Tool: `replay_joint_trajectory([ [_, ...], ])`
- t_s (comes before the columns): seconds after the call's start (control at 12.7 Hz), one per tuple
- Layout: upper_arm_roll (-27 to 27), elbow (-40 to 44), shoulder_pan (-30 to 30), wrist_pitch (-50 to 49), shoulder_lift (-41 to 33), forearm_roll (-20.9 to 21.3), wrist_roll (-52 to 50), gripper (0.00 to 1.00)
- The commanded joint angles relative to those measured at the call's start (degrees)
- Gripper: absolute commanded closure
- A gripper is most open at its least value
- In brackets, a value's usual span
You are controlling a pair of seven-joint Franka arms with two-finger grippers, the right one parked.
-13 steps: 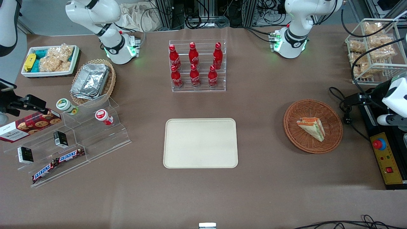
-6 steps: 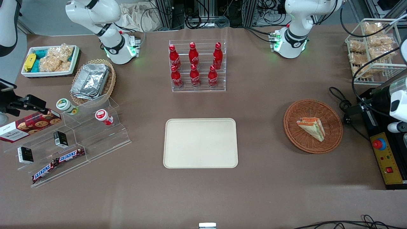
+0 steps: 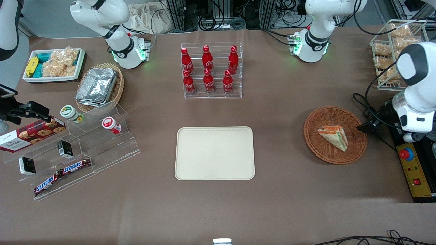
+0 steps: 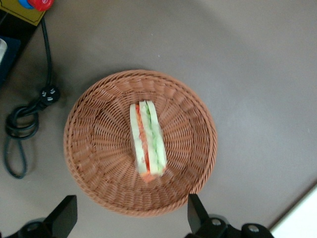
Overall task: Place sandwich from basket to tray
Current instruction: 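Move the left gripper toward the wicker basket with the sandwich, then lower the open left gripper over the wrapped sandwich in the basket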
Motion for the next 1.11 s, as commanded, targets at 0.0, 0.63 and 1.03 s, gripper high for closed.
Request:
replay_joint_trajectory([
  [0.0, -0.53, -7.03, -0.25, 9.48, -0.17, 0.87, -9.98, 0.00],
  [0.63, -0.79, -8.28, -2.88, 17.69, 8.01, 0.96, -21.09, 0.00],
  [1.03, -0.70, -9.51, -3.06, 17.69, 8.98, 1.66, -20.92, 0.00],
])
